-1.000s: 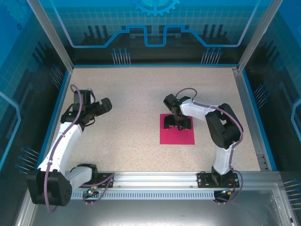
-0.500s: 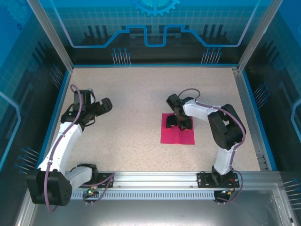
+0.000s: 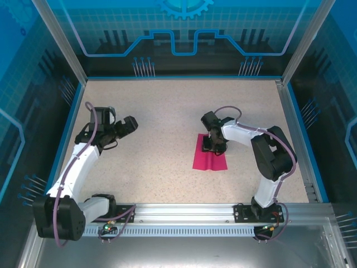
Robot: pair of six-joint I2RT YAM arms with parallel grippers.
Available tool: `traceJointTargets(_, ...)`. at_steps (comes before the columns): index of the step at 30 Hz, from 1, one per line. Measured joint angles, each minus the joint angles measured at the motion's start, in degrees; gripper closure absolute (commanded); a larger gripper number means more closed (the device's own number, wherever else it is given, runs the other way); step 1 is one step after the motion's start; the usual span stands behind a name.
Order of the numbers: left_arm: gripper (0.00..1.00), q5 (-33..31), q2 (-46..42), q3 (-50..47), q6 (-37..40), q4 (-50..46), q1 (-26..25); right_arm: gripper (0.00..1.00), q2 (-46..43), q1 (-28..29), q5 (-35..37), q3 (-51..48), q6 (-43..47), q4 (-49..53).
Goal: Fold a paper plane with a square sheet of paper (pick it up from the middle)
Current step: Fold the square sheet of paper in half at the center of the table.
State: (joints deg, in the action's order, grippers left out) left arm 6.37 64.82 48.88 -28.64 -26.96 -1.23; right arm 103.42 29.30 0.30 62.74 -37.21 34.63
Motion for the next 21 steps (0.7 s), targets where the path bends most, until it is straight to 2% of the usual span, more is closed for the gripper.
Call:
traceJointTargets(4,0.02,4.13,2.58,-3.19,-4.35,5.01,-4.28,0.71,-0.50,1.14,-9.75,-1.53,0.02,-7.28)
traceJointTargets(8,0.04,9.29,6.43,-8.31,-9.79,14.60,-10.05,0.71,-3.80,1.75,-20.06,-4.48,-1.92,-16.33)
traceJointTargets(13,0.09,12.68,11.47,-10.82,-15.02,23.19,-16.52,0.71,-5.57,1.75,-29.51,-4.57,-5.18,-25.42)
traceJointTargets(16,0.18,13.29,13.00,-10.82,-16.83,26.73,-18.14,0.71,-5.42,1.68,-32.70,-4.59,-6.80,-28.59)
traceJointTargets(21,0.29,13.97,16.00,-10.80,-18.25,30.60,-20.24,0.71,-2.67,1.40,-33.75,-4.66,-7.34,-30.14)
